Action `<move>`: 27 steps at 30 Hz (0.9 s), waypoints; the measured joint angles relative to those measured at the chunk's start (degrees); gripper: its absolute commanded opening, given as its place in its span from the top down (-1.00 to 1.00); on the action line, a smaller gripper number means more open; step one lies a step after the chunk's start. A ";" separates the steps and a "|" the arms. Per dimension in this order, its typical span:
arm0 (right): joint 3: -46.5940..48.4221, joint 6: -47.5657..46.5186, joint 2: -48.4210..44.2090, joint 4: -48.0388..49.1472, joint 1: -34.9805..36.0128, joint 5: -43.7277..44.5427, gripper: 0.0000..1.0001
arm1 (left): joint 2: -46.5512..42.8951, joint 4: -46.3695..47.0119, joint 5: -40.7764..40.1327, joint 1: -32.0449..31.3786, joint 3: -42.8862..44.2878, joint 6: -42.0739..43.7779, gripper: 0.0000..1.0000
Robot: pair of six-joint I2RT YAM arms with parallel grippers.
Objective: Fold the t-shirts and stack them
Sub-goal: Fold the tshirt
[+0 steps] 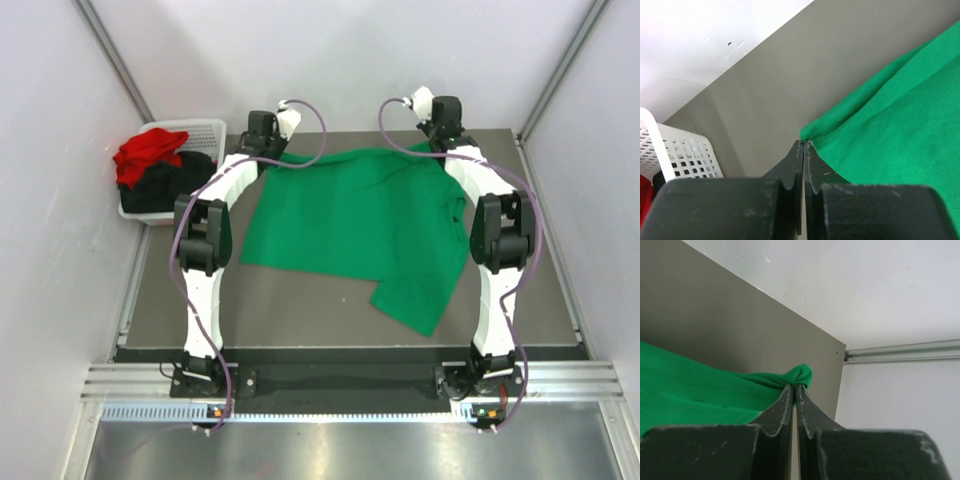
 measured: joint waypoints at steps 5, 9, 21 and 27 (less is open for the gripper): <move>-0.81 0.02 -1.51 -0.61 0.07 0.46 1.00 | 0.50 -0.24 1.31 0.00 3.91 0.50 1.00; -0.81 0.35 -2.71 -0.72 0.07 0.85 1.00 | 1.99 0.37 3.10 0.00 9.97 0.72 1.00; -1.18 1.92 -6.01 -1.11 0.02 1.25 1.00 | 3.21 0.44 6.80 -0.02 11.91 1.55 1.00; -4.11 1.97 -6.91 -1.53 -0.11 1.46 1.00 | 3.32 -0.04 7.17 0.00 10.93 2.47 1.00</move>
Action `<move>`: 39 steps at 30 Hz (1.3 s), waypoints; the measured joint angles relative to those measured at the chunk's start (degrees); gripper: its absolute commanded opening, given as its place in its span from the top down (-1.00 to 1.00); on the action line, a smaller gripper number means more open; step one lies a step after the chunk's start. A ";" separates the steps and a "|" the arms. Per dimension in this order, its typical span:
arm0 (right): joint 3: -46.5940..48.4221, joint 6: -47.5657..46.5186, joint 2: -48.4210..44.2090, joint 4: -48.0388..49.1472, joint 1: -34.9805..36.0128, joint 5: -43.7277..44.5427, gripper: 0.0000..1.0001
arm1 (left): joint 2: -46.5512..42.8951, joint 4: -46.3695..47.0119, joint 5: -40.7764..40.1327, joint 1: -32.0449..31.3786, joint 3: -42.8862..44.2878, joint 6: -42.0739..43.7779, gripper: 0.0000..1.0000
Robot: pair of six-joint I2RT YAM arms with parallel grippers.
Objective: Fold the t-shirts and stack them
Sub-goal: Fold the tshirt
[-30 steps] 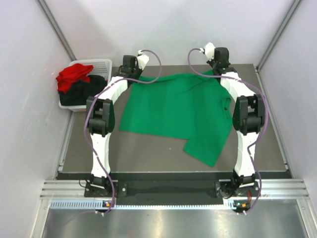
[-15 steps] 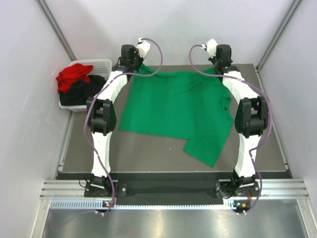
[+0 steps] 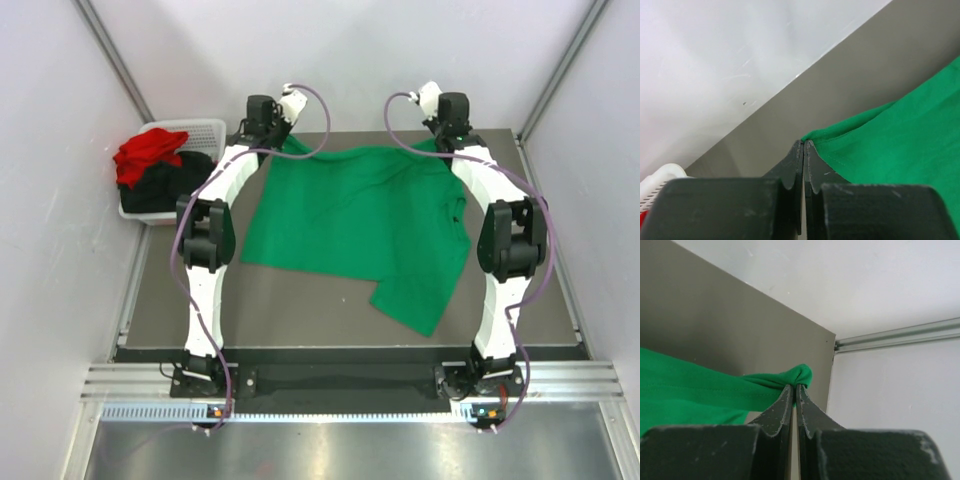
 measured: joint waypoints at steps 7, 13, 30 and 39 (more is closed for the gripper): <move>-0.46 0.00 0.00 -0.46 -0.07 0.02 1.00 | 1.40 -0.04 0.04 0.04 -0.63 0.61 1.00; -0.46 0.22 0.00 -0.61 -0.42 0.00 1.00 | 5.99 0.98 0.00 0.04 -0.26 0.22 1.00; -11.41 2.27 -4.94 -4.83 -1.20 -0.17 1.00 | 1.27 1.42 1.22 0.87 -4.63 -1.38 1.00; -18.23 4.52 -17.00 -8.11 -1.11 -0.63 1.00 | -7.89 2.08 2.95 2.43 -11.74 -0.68 1.00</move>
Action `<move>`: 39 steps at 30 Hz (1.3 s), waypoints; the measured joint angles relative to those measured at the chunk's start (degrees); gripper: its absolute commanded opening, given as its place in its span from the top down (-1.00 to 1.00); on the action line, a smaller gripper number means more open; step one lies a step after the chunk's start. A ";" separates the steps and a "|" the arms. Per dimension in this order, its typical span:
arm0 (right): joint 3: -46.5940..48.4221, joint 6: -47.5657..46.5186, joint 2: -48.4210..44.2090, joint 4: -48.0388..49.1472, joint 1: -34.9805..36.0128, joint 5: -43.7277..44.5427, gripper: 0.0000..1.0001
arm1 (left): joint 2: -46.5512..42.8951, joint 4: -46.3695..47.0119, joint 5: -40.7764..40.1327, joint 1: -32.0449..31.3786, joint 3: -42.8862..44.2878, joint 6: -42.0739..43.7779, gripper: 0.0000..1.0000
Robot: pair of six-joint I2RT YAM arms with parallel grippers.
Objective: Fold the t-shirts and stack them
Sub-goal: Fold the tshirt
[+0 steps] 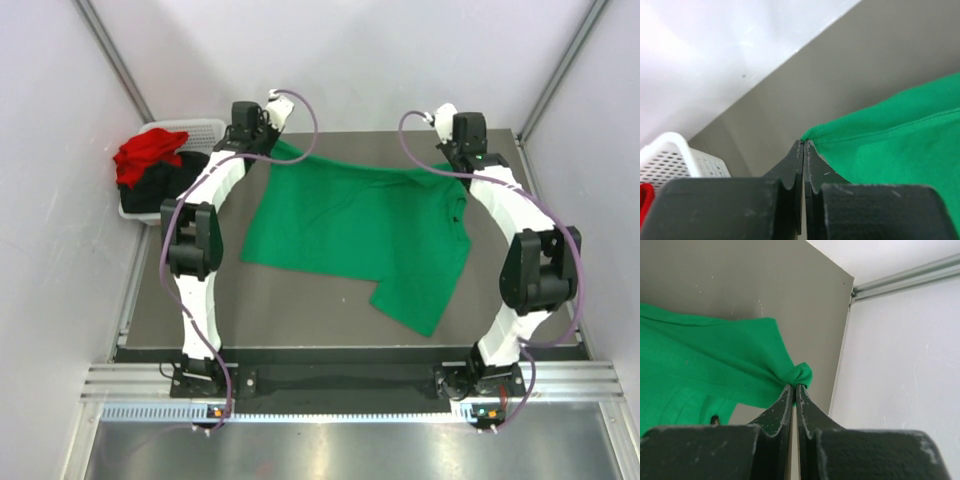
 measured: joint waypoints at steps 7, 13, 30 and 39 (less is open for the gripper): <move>-7.02 2.36 -6.19 -2.21 1.27 -0.81 1.00 | -0.57 -1.46 1.60 0.20 -4.66 0.61 1.00; -11.58 4.37 -9.01 -5.55 3.34 -2.16 1.00 | -0.87 -3.67 2.80 0.55 -5.44 1.05 1.00; -18.14 8.55 -15.76 -9.51 3.54 -5.68 1.00 | -8.07 -6.84 3.06 1.20 -13.66 3.69 1.00; -23.19 11.06 -16.90 -10.62 3.76 -9.14 1.00 | -9.73 -8.72 2.86 1.20 -21.05 4.46 1.00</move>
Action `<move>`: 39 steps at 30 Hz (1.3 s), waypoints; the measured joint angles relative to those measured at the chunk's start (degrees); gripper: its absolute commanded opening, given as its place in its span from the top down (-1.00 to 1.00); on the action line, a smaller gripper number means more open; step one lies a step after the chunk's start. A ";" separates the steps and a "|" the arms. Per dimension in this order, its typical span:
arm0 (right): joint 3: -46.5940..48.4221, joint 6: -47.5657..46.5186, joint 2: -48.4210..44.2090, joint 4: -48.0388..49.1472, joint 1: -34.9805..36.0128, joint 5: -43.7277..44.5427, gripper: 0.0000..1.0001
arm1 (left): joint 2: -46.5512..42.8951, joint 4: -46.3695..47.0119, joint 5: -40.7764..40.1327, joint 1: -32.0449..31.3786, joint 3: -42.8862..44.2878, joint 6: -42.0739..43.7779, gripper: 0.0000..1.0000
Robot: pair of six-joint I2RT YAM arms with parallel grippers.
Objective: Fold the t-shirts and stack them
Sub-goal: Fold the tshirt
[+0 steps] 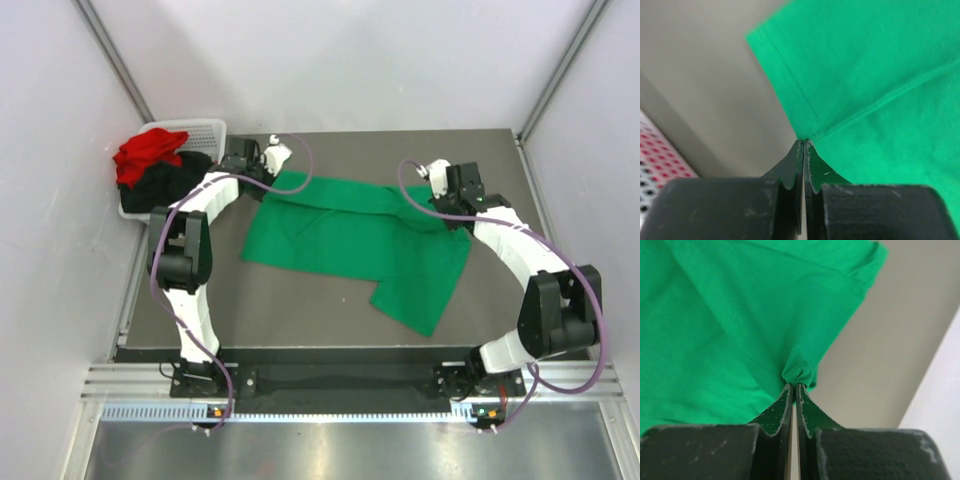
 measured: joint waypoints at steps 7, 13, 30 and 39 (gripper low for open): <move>-1.68 1.11 0.00 -0.22 0.92 -1.95 1.00 | 0.00 -3.34 -1.40 0.11 -1.75 -0.07 1.00; -2.21 2.01 0.00 -0.52 1.57 -3.43 0.20 | 0.00 -4.04 -2.82 0.24 -2.05 -0.07 0.73; 15.93 2.23 13.62 1.38 1.46 -4.02 -0.15 | 7.13 -4.79 -4.79 -0.74 17.22 -5.42 0.59; 19.32 2.51 24.37 1.18 0.09 -3.93 -0.08 | 16.90 -10.38 -3.91 -0.96 21.75 -9.51 0.91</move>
